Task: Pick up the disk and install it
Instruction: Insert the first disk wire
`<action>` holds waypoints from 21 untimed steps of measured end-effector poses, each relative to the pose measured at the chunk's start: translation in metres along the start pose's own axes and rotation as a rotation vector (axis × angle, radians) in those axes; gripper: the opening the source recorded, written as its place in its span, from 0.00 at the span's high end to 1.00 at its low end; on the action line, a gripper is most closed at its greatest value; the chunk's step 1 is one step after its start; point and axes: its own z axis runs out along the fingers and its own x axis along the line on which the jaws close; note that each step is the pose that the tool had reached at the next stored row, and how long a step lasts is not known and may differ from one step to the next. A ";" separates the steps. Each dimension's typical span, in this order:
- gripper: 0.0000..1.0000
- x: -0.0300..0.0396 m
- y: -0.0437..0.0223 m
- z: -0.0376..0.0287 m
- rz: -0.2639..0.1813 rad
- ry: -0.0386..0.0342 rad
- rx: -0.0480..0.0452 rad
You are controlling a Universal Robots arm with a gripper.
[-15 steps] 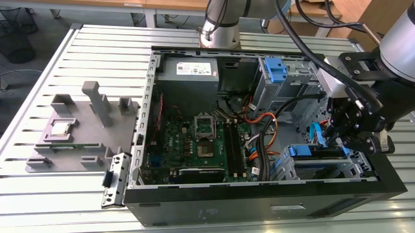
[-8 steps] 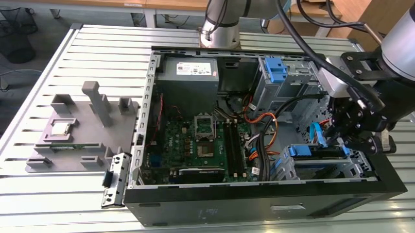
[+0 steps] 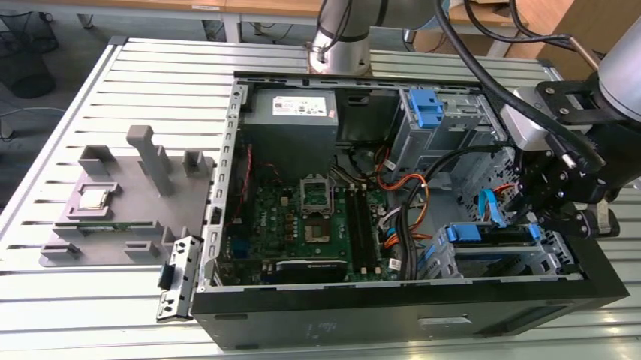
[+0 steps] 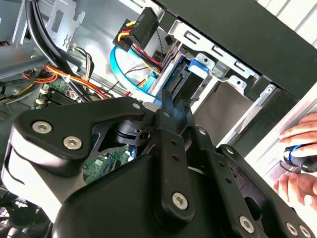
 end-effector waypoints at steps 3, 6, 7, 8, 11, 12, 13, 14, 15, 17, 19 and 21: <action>0.77 0.0001 -0.0004 0.0003 0.001 -0.0005 -0.0180; 0.77 0.0001 -0.0008 0.0010 0.004 -0.0013 -0.0655; 0.77 0.0001 -0.0010 0.0011 0.005 -0.0016 -0.0793; 0.77 0.0001 -0.0009 0.0011 0.005 -0.0015 -0.0805; 0.77 0.0001 -0.0009 0.0010 0.006 -0.0015 -0.0812; 0.77 0.0002 -0.0011 0.0010 0.005 -0.0021 -0.0814; 0.77 0.0002 -0.0016 0.0011 0.005 -0.0029 -0.0816; 0.77 0.0001 -0.0021 0.0012 0.006 -0.0030 -0.0817; 0.77 0.0002 -0.0029 0.0013 0.006 -0.0031 -0.0818; 0.77 0.0002 -0.0052 0.0015 0.009 -0.0030 -0.0824; 0.77 0.0003 -0.0072 0.0017 0.012 -0.0030 -0.0830; 0.77 0.0002 -0.0087 0.0018 0.014 -0.0029 -0.0835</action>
